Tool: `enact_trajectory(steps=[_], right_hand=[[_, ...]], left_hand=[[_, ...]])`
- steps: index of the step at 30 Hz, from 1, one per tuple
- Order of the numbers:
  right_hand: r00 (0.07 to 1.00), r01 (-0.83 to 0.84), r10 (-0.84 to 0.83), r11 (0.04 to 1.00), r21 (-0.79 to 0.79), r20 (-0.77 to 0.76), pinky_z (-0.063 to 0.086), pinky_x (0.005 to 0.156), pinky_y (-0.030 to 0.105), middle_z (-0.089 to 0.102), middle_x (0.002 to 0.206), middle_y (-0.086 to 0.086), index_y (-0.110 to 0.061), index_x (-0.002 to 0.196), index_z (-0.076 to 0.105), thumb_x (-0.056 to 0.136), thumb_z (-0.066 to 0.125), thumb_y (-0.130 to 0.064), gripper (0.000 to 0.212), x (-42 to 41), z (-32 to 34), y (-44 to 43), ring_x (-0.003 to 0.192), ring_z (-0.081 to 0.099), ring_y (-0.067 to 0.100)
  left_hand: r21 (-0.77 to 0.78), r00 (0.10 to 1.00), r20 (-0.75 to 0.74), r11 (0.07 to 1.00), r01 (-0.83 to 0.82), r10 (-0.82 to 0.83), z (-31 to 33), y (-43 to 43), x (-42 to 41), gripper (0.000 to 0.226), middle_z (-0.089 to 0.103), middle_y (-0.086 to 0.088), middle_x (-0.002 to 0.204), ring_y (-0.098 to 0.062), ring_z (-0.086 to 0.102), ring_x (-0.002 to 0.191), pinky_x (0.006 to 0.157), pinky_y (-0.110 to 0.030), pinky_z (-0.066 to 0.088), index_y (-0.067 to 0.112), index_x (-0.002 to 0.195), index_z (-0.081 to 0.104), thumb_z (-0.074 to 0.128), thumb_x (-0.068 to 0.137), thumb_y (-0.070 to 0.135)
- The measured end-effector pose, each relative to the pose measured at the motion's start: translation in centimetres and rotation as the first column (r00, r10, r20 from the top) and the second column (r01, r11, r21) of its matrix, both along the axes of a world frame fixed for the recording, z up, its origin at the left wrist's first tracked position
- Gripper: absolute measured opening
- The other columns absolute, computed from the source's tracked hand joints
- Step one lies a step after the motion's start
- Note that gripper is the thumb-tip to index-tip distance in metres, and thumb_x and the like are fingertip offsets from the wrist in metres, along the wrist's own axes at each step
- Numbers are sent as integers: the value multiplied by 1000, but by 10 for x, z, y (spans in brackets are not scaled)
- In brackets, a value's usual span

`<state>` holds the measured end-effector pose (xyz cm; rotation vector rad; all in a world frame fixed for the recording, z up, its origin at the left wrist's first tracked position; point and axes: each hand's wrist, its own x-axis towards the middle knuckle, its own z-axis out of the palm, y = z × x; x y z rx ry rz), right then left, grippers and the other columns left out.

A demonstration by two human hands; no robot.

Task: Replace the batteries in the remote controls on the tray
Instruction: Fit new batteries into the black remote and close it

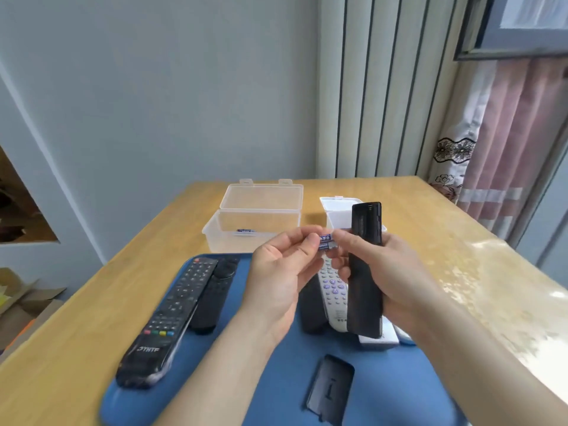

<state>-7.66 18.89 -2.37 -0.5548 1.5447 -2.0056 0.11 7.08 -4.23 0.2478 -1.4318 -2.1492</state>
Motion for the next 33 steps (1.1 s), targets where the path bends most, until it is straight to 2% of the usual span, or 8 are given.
enact_trajectory(steps=[5,9,14,18,23,25,29,33], right_hand=[[998,55,-54,998,31,-42,44,51,24,60,63,9,-5,81,68,89,67,-8,9,11,-15,10,51,50,17],[999,22,-23,1000,14,47,47,48,23,59,69,7,-8,87,66,91,66,-11,5,18,-19,7,58,55,19],[997,-75,74,997,24,23,47,48,24,61,67,11,-1,99,64,86,72,-10,18,25,-22,3,51,58,17],[1000,21,-21,999,-23,16,52,52,21,66,71,13,6,98,64,87,67,4,11,21,-26,3,54,63,15],[998,52,-52,999,-2,-27,53,56,22,69,69,10,3,100,66,86,69,1,14,16,-28,6,57,63,16],[998,53,-53,999,-9,-17,51,53,21,67,65,11,3,99,67,87,69,1,12,17,-26,6,54,62,15],[994,75,-69,995,-71,79,51,52,20,64,65,11,1,100,65,87,68,1,13,16,-24,8,51,60,14],[986,78,-57,988,-130,157,53,54,21,63,72,13,1,100,62,87,67,4,14,19,-26,6,55,64,16]], left_hand=[[-59,995,93,998,-21,26,-14,9,9,15,76,-8,82,-17,73,73,56,-19,53,9,85,72,59,90,4],[-95,985,82,985,-143,151,-18,10,8,5,75,-17,85,-27,72,77,63,-29,58,3,87,70,65,86,1],[-180,964,49,952,-249,261,-22,7,9,2,73,-12,74,-19,67,64,61,-28,57,4,84,69,68,84,6],[-118,983,80,981,-154,164,-23,8,10,8,74,-18,91,-25,72,79,69,-29,58,1,88,66,65,87,9],[-148,979,197,989,-14,43,-21,4,12,27,72,-3,80,-12,63,70,59,-20,53,7,97,72,66,81,28],[-48,980,196,999,-22,31,-19,0,13,20,66,-3,75,-13,58,69,55,-20,52,8,95,72,60,90,23],[487,993,101,873,0,-56,-11,-1,16,21,58,-6,73,-14,54,62,50,-18,52,10,80,61,51,96,20],[568,993,112,822,-31,-40,-13,3,14,19,55,-9,76,-18,53,73,46,-16,50,9,74,55,50,92,15]])
